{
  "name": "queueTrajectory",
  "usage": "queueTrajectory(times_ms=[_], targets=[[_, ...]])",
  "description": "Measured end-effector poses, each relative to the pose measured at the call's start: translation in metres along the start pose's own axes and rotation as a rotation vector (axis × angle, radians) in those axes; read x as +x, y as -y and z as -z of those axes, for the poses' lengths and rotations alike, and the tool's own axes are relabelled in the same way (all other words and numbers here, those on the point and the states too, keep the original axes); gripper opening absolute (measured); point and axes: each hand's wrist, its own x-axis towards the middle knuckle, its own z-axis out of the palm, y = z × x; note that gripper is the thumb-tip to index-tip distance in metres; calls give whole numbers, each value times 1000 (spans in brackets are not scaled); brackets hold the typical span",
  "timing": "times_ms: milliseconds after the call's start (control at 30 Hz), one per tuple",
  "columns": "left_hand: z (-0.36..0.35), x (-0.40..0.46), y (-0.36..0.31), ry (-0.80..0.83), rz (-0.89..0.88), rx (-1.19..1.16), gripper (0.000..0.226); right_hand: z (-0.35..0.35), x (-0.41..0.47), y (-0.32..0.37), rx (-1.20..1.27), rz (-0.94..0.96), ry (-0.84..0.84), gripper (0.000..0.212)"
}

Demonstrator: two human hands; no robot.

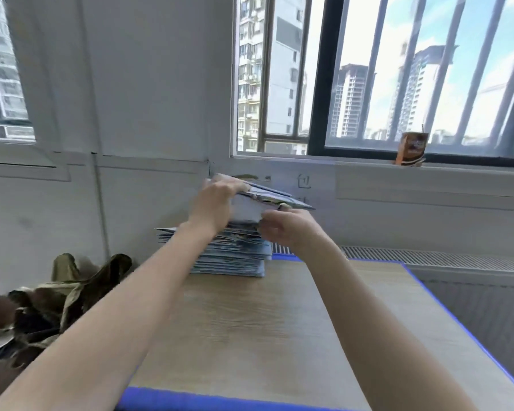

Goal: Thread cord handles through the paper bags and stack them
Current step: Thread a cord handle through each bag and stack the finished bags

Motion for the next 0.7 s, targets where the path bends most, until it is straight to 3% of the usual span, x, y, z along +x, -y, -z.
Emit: queueTrajectory(times_ms=[100, 167, 267, 400, 567, 700], targets=[[4, -9, 41, 381, 275, -37, 57, -8, 2, -15, -361, -99, 74, 9], [4, -18, 52, 574, 395, -63, 59, -12, 11, -25, -583, -42, 36, 13], [4, -20, 59, 594, 442, -148, 61, -20, 23, -27, -900, 149, -157, 15], [1, -13, 73, 572, 500, -213, 48, -30, 36, -23, -941, 374, -313, 15], [-8, -9, 74, 573, 451, -205, 35, -36, 66, -33, -1295, 378, -92, 27], [-14, -15, 75, 612, 401, -133, 54, -21, 67, -35, -1043, 262, 165, 29]])
